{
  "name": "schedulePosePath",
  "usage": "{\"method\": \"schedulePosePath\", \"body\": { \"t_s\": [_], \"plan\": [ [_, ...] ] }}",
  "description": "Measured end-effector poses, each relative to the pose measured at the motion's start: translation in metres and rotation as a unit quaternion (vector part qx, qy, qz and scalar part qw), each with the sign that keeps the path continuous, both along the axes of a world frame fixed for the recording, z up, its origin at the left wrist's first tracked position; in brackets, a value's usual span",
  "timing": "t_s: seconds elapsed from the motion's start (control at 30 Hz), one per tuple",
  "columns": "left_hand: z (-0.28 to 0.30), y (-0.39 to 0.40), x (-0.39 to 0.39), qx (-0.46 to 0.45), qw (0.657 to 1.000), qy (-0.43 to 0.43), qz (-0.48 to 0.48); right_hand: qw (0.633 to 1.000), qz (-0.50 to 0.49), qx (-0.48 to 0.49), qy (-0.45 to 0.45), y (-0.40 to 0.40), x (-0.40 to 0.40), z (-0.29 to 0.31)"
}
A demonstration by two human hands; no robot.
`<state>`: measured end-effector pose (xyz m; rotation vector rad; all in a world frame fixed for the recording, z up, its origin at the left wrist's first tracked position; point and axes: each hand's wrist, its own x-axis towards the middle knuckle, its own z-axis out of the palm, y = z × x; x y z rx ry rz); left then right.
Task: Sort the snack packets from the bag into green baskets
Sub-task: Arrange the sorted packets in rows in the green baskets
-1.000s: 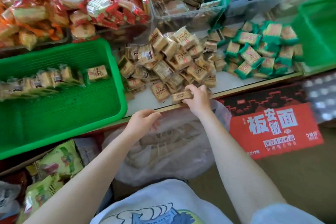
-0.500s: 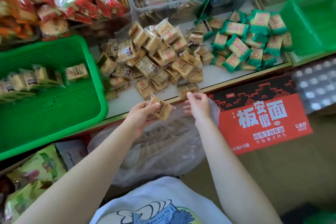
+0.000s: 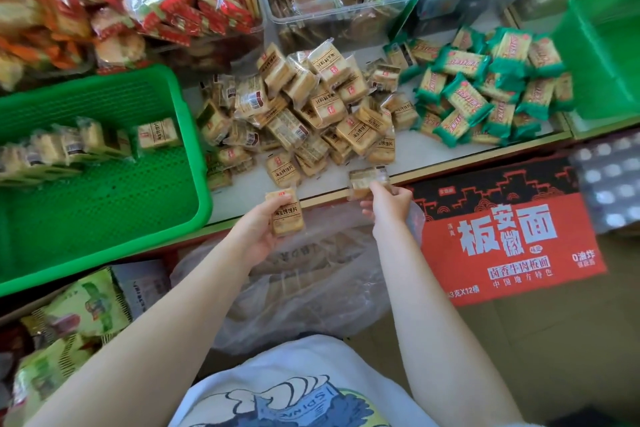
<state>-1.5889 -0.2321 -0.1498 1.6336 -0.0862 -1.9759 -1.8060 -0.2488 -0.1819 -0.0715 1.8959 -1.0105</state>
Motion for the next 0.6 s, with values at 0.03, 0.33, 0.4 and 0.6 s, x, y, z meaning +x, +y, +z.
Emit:
{"method": "schedulePosePath", "body": {
  "t_s": [0.03,0.33,0.4,0.6],
  "plan": [
    [0.001,-0.001,-0.002,-0.004,1.0,-0.002,-0.006,1.0,0.002,-0.009,-0.008,0.004,-0.001,0.005],
    [0.008,-0.012,-0.012,-0.069,0.987,0.068,-0.131,0.93,0.325,-0.121,-0.123,0.003,0.014,0.06],
    [0.01,-0.013,-0.011,-0.071,0.99,0.066,-0.106,0.967,0.229,-0.092,-0.058,-0.016,0.011,0.051],
    [0.014,-0.007,0.009,-0.069,0.992,0.057,-0.091,0.996,0.056,-0.036,-0.059,-0.064,0.013,0.024]
  ]
}}
